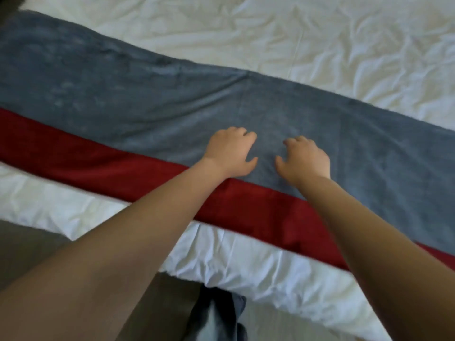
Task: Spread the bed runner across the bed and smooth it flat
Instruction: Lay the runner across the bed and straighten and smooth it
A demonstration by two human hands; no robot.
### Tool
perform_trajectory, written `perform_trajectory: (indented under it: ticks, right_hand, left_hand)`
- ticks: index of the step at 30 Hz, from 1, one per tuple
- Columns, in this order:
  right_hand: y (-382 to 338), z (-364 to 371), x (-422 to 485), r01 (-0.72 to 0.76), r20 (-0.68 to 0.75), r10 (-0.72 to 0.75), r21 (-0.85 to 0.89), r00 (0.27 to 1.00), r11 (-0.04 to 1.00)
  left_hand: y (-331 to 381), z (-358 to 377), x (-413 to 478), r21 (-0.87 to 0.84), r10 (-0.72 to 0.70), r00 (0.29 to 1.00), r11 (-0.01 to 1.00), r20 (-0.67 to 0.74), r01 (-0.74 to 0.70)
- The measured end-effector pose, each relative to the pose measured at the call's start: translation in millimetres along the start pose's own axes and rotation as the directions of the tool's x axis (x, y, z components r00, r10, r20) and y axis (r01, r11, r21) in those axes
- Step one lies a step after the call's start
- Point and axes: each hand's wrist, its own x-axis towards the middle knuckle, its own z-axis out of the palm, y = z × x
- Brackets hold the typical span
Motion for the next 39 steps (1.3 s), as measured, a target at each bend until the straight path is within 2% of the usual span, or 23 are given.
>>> perform_trajectory:
  ticks: [4, 7, 11, 13, 15, 18, 21, 24, 27, 32, 39]
  right_hand:
    - [10, 47, -88, 0.018, 0.103, -0.021, 0.024, 0.994, 1.0]
    - [26, 74, -138, 0.058, 0.149, -0.074, 0.108, 0.986, 0.992]
    - [40, 87, -166, 0.143, 0.107, -0.17, 0.222, 0.98, 0.965]
    - [45, 88, -172, 0.191, 0.147, -0.223, 0.206, 0.964, 0.96]
    - [48, 89, -175, 0.179, 0.174, -0.209, 0.174, 0.962, 0.968]
    - [49, 89, -174, 0.09, 0.18, -0.117, 0.152, 0.977, 0.984]
    - [51, 88, -171, 0.052, 0.253, -0.098, 0.184, 0.962, 0.982]
    - [51, 85, -170, 0.086, 0.355, -0.158, 0.209, 0.921, 0.974]
    - [57, 82, -174, 0.161, 0.322, -0.207, 0.165, 0.924, 0.973]
    - [98, 78, -199, 0.098, 0.282, -0.119, 0.086, 0.952, 0.991]
    - [179, 67, -238, -0.104, 0.206, 0.133, -0.143, 0.969, 0.984]
  left_hand:
    - [40, 31, -70, -0.014, 0.102, 0.988, 0.995, 0.116, -0.101]
    - [68, 57, -111, -0.071, 0.151, 0.969, 0.988, 0.194, -0.139]
    - [83, 75, -127, -0.182, 0.164, 0.969, 0.975, 0.184, -0.13]
    - [86, 77, -128, -0.213, 0.233, 0.948, 0.959, 0.215, -0.188]
    - [88, 77, -129, -0.177, 0.283, 0.929, 0.953, 0.239, -0.245]
    - [87, 75, -127, -0.158, 0.214, 0.951, 0.971, 0.224, -0.182]
    - [91, 72, -132, -0.186, 0.178, 0.953, 0.973, 0.244, -0.134]
    - [93, 76, -141, -0.173, 0.201, 0.933, 0.973, 0.299, -0.154]
    - [93, 77, -141, -0.179, 0.195, 0.941, 0.972, 0.275, -0.149]
    - [122, 75, -140, -0.203, 0.237, 0.944, 0.96, 0.228, -0.192]
    - [205, 85, -117, -0.142, 0.31, 0.924, 0.948, 0.225, -0.284]
